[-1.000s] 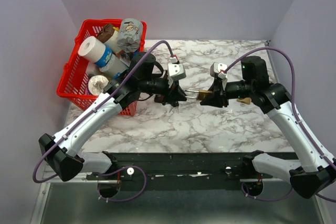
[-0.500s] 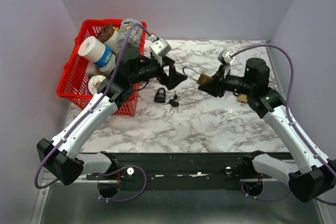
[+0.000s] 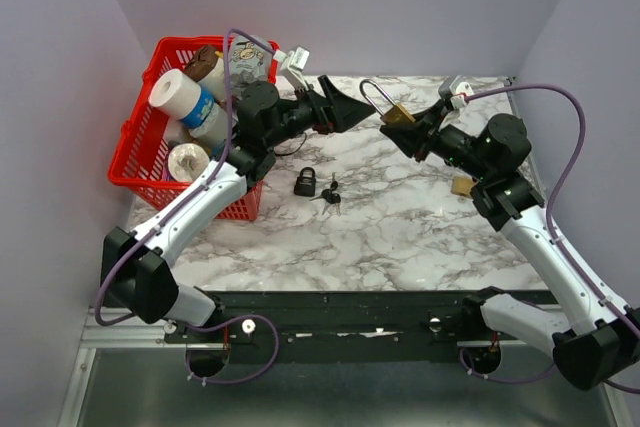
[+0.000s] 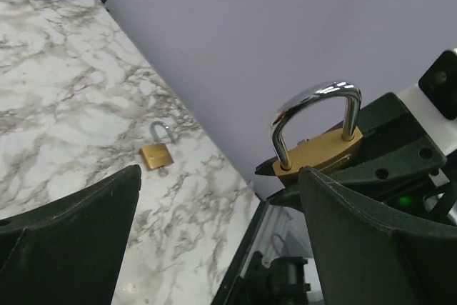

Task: Lock with the key
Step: Lock the lock, then place the lock at the center of the board.

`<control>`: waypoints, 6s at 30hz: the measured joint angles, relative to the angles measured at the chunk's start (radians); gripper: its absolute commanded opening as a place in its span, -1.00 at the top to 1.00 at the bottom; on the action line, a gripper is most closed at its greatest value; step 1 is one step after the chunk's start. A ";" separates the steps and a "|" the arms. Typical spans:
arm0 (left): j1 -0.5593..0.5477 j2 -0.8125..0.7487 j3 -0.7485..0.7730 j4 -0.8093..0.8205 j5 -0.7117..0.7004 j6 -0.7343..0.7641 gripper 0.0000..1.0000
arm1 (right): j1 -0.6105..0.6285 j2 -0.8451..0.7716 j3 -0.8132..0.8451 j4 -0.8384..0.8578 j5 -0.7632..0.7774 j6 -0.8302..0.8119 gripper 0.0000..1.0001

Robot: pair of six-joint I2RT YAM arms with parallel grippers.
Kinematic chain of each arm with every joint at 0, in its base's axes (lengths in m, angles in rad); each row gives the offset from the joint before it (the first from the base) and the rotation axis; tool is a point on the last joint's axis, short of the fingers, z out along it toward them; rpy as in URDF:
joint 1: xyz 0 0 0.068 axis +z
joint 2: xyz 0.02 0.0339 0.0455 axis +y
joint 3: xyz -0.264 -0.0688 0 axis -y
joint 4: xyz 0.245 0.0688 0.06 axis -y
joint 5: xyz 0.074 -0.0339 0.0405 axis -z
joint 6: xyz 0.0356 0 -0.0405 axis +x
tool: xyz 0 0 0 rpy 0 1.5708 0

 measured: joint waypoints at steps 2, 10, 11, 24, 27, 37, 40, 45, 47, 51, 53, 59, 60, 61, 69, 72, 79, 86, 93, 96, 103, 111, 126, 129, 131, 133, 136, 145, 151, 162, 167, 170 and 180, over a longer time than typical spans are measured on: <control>-0.009 0.027 0.000 0.048 0.000 -0.069 -0.97 | 0.008 0.000 0.000 0.011 0.016 -0.004 0.99; -0.043 0.068 0.000 0.198 0.018 -0.203 -0.97 | 0.038 0.024 0.000 0.027 0.072 -0.010 0.99; -0.046 0.074 0.000 0.213 0.020 -0.211 -0.97 | 0.041 0.030 0.000 0.029 0.085 -0.010 0.99; -0.073 0.119 0.014 0.268 0.007 -0.274 -0.69 | 0.098 0.082 0.000 0.061 0.240 -0.065 0.99; -0.073 0.130 0.026 0.263 -0.009 -0.288 -0.54 | 0.126 0.084 0.000 0.067 0.294 -0.111 0.99; -0.070 0.174 0.046 0.260 -0.045 -0.322 -0.47 | 0.183 0.104 -0.003 0.075 0.441 -0.266 0.99; -0.070 0.177 0.046 0.260 -0.047 -0.330 -0.32 | 0.197 0.107 -0.008 0.082 0.469 -0.308 0.99; -0.065 0.182 0.047 0.262 -0.052 -0.339 0.10 | 0.213 0.118 -0.011 0.105 0.504 -0.360 0.99; -0.063 0.186 0.048 0.265 -0.053 -0.340 0.45 | 0.216 0.125 -0.011 0.115 0.514 -0.368 0.99; -0.060 0.190 0.049 0.269 -0.053 -0.343 1.00 | 0.216 0.129 -0.011 0.118 0.514 -0.365 0.22; -0.059 0.190 0.049 0.269 -0.051 -0.343 1.00 | 0.214 0.125 -0.011 0.113 0.500 -0.351 -0.24; -0.048 0.190 0.049 0.268 -0.026 -0.341 1.00 | 0.219 0.084 -0.016 0.031 0.373 -0.304 -0.67; -0.047 0.190 0.049 0.268 -0.018 -0.341 1.00 | 0.217 0.074 -0.017 0.017 0.361 -0.297 -0.67; -0.046 0.190 0.049 0.268 -0.011 -0.341 1.00 | 0.214 0.061 -0.018 -0.005 0.344 -0.290 -0.67; -0.018 0.179 0.048 0.261 0.009 -0.328 1.00 | 0.179 -0.060 -0.026 -0.132 0.285 -0.289 -0.37; -0.011 0.160 0.037 0.258 0.009 -0.322 1.00 | 0.170 -0.087 -0.026 -0.159 0.282 -0.309 -0.26; -0.010 0.122 0.022 0.257 0.011 -0.322 1.00 | 0.169 -0.062 -0.010 -0.190 0.282 -0.361 -0.09; -0.010 0.122 0.000 0.239 0.010 -0.312 1.00 | 0.169 -0.027 0.032 -0.194 0.283 -0.400 -0.07; -0.010 0.121 -0.008 0.211 0.010 -0.306 1.00 | 0.168 -0.044 0.032 -0.191 0.263 -0.438 0.03; -0.011 0.121 -0.008 0.212 0.010 -0.305 1.00 | 0.168 -0.042 0.032 -0.189 0.251 -0.450 0.20; -0.014 0.120 -0.009 0.208 0.010 -0.304 1.00 | 0.168 0.007 0.047 -0.190 0.247 -0.471 0.52; -0.014 0.109 -0.010 0.207 0.002 -0.302 1.00 | 0.168 0.021 0.062 -0.189 0.247 -0.473 0.99; -0.027 0.126 0.050 0.105 -0.079 -0.303 1.00 | 0.168 0.024 0.061 -0.184 0.290 -0.413 0.99; -0.026 0.144 0.066 0.094 -0.078 -0.306 1.00 | 0.168 0.024 0.057 -0.185 0.322 -0.364 0.99; -0.026 0.149 0.066 0.091 -0.076 -0.307 1.00 | 0.168 0.021 0.050 -0.186 0.330 -0.330 0.99; -0.019 0.155 0.066 0.089 -0.080 -0.310 1.00 | 0.168 0.010 0.036 -0.199 0.332 -0.296 0.99; 0.016 0.165 0.072 0.089 -0.124 -0.311 1.00 | 0.168 -0.016 0.013 -0.248 0.330 -0.242 0.99; 0.063 0.183 0.101 0.079 -0.201 -0.282 1.00 | 0.168 -0.029 0.006 -0.336 0.358 -0.111 0.99; -0.006 0.188 0.111 -0.135 -0.237 -0.129 1.00 | 0.151 -0.095 -0.074 -0.382 0.416 0.008 0.99; -0.166 0.455 0.284 -0.602 -0.313 0.076 1.00 | 0.017 -0.064 -0.159 -0.438 0.484 0.181 0.99; -0.177 0.578 0.306 -0.690 -0.328 0.101 1.00 | -0.002 -0.058 -0.207 -0.437 0.474 0.218 0.99; -0.182 0.620 0.304 -0.719 -0.329 0.094 1.00 | -0.002 -0.058 -0.244 -0.438 0.467 0.223 0.99; -0.189 0.700 0.303 -0.739 -0.340 0.062 1.00 | -0.007 -0.089 -0.297 -0.435 0.455 0.229 0.99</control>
